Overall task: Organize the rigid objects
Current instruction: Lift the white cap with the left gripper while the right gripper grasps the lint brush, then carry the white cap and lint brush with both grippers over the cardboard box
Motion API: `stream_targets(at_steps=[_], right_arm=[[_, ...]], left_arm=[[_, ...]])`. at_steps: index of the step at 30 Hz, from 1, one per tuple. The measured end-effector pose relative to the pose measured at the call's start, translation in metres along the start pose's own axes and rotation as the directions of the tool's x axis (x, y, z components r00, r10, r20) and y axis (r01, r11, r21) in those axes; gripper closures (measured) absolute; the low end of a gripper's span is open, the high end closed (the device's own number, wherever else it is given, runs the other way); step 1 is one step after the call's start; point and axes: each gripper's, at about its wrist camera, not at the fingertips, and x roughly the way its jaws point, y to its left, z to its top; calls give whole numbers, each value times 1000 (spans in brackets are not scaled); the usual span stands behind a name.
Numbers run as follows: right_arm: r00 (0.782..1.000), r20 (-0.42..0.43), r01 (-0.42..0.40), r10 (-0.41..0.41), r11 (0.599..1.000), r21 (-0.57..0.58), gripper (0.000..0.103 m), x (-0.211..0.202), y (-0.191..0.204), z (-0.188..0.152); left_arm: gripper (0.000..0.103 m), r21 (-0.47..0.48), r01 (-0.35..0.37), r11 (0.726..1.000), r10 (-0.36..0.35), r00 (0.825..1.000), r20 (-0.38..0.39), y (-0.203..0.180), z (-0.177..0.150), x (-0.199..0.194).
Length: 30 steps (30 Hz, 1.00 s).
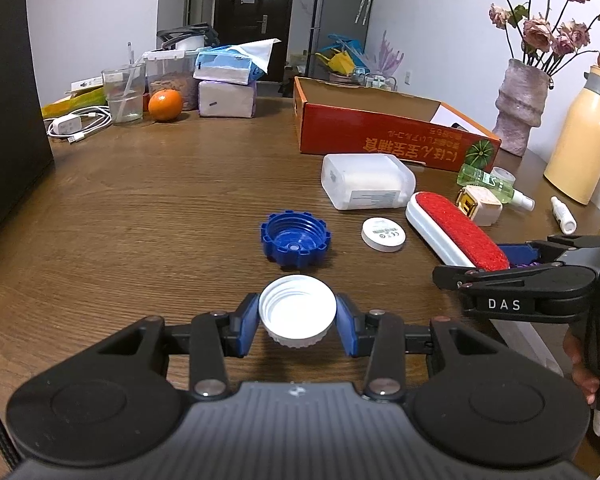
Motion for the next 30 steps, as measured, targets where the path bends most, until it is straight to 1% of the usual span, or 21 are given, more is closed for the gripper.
stream_targets(at_steps=[1,2,3,4,10,16,22,30], right_arm=[[1000,-1,-5,5,1000,2,35,0,0,0],[1000,0,-11,11,1000,5,39,0,-1,0],[1000,0,-18,18,1000,7,47,0,-1,0],[1000,-1,-31,31,999,12,47,0,-1,0],[999,0,-37,37,999,34,48,-2,0,-1],[998,8,-61,61,997,55,48,-9,-4,-3],[996,47,-75,72,995,72,48,-26,-8,-2],[993,99,-66,57,994,82,48,-49,-17,5]], left_arm=[[61,-1,0,1000,0,1000,0,0,0,0],[61,-2,0,1000,0,1000,-1,0,0,1],[61,-4,0,1000,0,1000,-1,0,0,1],[61,-5,1,1000,-1,1000,0,0,0,1],[61,-13,0,1000,0,1000,6,1,2,-2],[61,-23,1,1000,-1,1000,25,0,7,-7],[61,-35,4,999,-2,999,53,-5,14,-16],[61,-30,12,999,-9,996,91,-16,25,-28]])
